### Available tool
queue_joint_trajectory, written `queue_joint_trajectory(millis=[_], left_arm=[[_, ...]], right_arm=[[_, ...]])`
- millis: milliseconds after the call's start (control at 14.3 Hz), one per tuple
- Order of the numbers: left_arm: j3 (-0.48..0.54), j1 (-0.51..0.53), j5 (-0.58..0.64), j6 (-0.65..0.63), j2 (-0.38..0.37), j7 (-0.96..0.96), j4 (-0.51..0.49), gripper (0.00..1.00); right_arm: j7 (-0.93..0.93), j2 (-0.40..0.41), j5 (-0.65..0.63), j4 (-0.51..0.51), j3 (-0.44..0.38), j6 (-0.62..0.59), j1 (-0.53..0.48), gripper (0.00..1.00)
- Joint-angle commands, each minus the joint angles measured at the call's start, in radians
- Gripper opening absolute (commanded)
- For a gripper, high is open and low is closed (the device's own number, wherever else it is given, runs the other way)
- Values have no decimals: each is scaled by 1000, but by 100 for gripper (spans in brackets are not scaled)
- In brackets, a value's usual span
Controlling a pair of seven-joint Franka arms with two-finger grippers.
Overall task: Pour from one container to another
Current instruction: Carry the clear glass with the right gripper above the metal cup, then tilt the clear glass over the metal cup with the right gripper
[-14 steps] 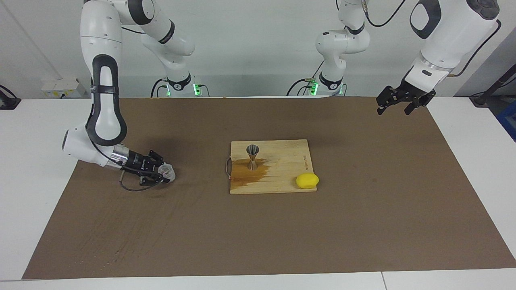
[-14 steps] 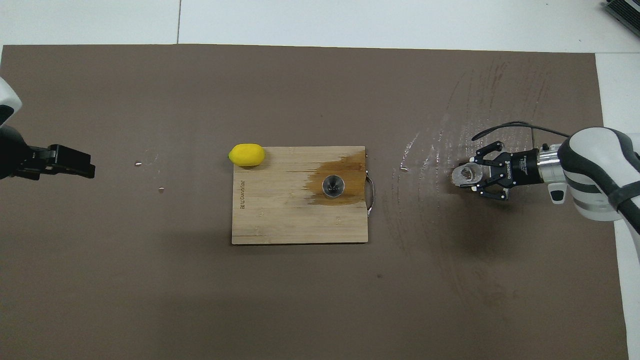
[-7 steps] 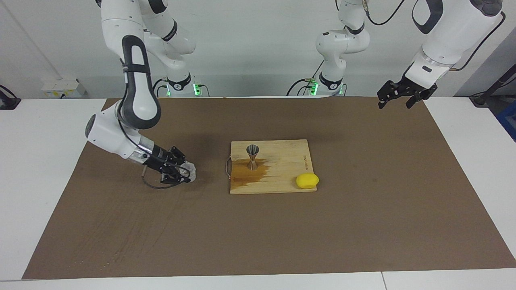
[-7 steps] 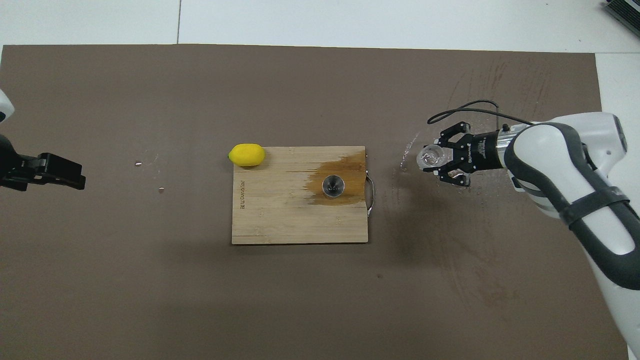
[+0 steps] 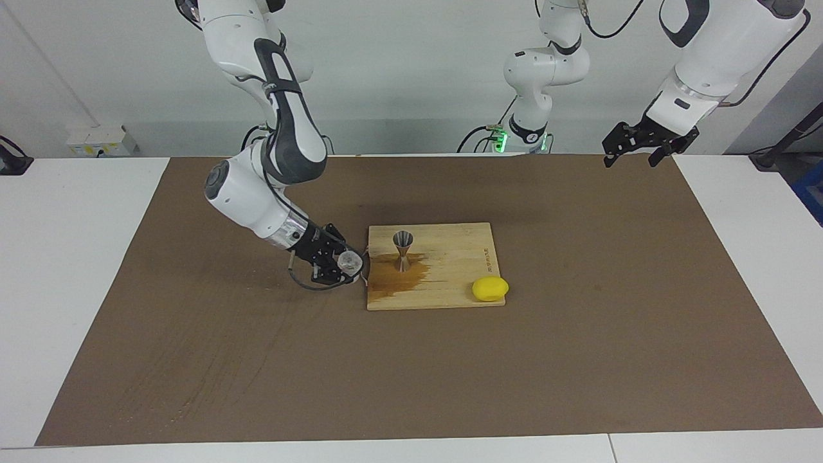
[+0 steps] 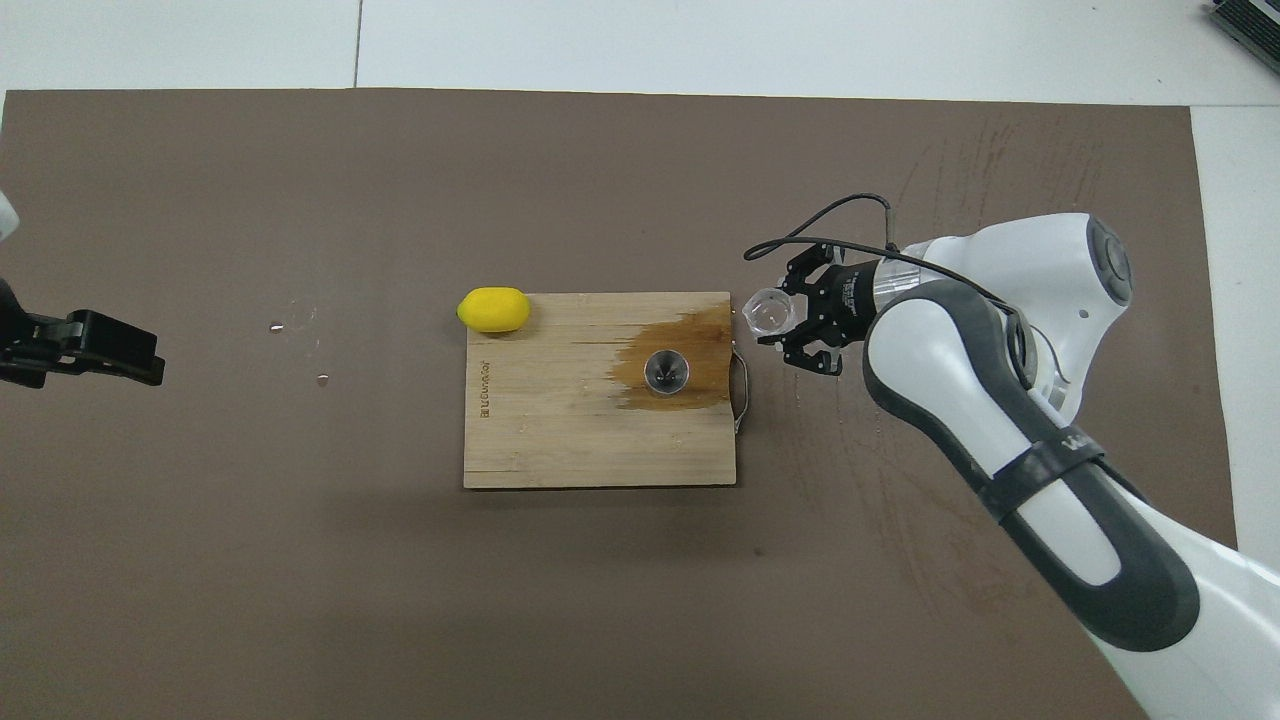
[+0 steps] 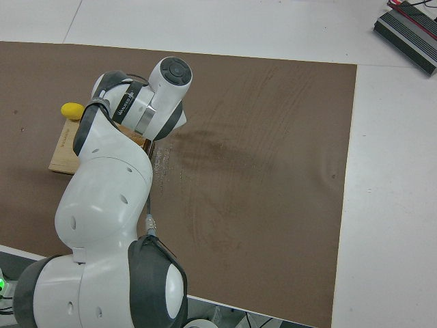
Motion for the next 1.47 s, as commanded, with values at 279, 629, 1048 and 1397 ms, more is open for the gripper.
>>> queue_joint_trajectory(millis=[279,629,1048,1397], left_arm=[[-8,41,15,-16,-16,7,-10,100],[-9,25,15,-16,-16,5,-10,100],[-8,29,15,-16,-16,6,-10,100],[-9,27,15,-16,-16,5,-10,100]], right_arm=[[257,-3,-267,97,-4,-15,109,0],[258,-29,-357,94,-4,-45,132,0],[307,-52,-514,86,-5,-68,197,0],[372,-66,-665,80,-4,-90,241,0]])
